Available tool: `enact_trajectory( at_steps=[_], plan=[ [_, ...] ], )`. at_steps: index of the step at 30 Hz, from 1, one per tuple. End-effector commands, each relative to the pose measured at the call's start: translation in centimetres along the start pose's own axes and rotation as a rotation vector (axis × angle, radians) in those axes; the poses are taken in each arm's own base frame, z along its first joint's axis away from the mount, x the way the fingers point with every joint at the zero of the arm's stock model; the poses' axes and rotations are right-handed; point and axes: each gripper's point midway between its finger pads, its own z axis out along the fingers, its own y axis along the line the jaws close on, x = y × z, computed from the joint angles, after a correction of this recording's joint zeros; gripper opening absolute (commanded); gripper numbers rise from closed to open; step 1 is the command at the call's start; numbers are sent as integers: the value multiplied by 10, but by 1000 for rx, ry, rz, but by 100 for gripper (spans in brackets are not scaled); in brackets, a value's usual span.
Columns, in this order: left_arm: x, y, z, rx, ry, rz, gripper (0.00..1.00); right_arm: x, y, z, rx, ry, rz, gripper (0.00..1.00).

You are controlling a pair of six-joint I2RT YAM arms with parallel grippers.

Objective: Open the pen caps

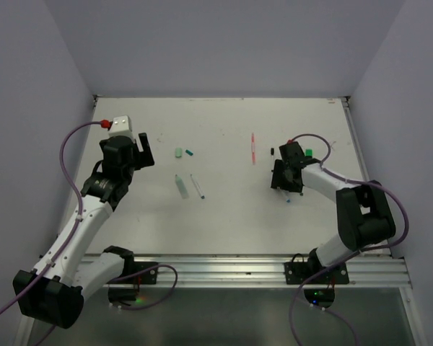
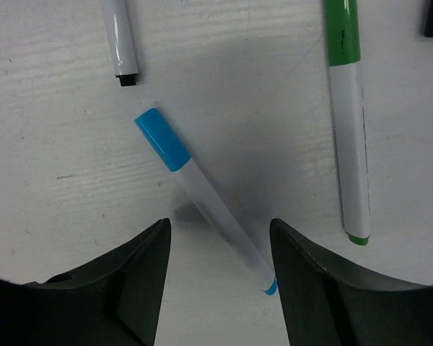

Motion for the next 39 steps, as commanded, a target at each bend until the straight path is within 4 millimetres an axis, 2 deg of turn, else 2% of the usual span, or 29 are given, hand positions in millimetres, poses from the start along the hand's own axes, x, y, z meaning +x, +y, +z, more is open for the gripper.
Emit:
enact_trajectory(
  at_steps=[1,8,16,20,21,25,26,27,30,33,34,36,37,39],
  plan=[
    [-6,6,-2,-20,-27,6,85,6,-1,4,-1,31,-27,60],
    [-6,4,-1,-13,-28,5,85,13,5,6,-6,68,-61,51],
    [-5,4,0,-15,-24,5,85,42,22,11,30,141,-200,42],
    [-4,4,0,-14,-21,6,85,57,36,11,25,162,-260,29],
    [-4,4,1,-13,-19,7,85,61,40,10,17,165,-271,23],
    [-3,1,1,3,-18,4,85,70,55,8,-16,159,-305,10],
    [-1,0,2,9,-12,4,85,73,57,8,-20,161,-309,3],
    [-1,-2,2,18,-9,1,85,76,64,6,-39,162,-324,0],
    [0,-16,2,86,3,-22,85,79,85,-3,-107,129,-345,0],
    [9,-38,-1,203,47,-78,85,74,110,-20,-191,58,-354,0],
    [11,-53,-5,283,63,-97,85,68,119,-25,-222,21,-351,0],
    [25,-69,-7,365,114,-160,85,61,136,-43,-293,-52,-354,0],
    [28,-85,-13,454,137,-186,85,54,149,-50,-341,-102,-347,0],
    [43,-98,-16,519,203,-247,85,53,162,-64,-403,-153,-351,0]
  ],
)
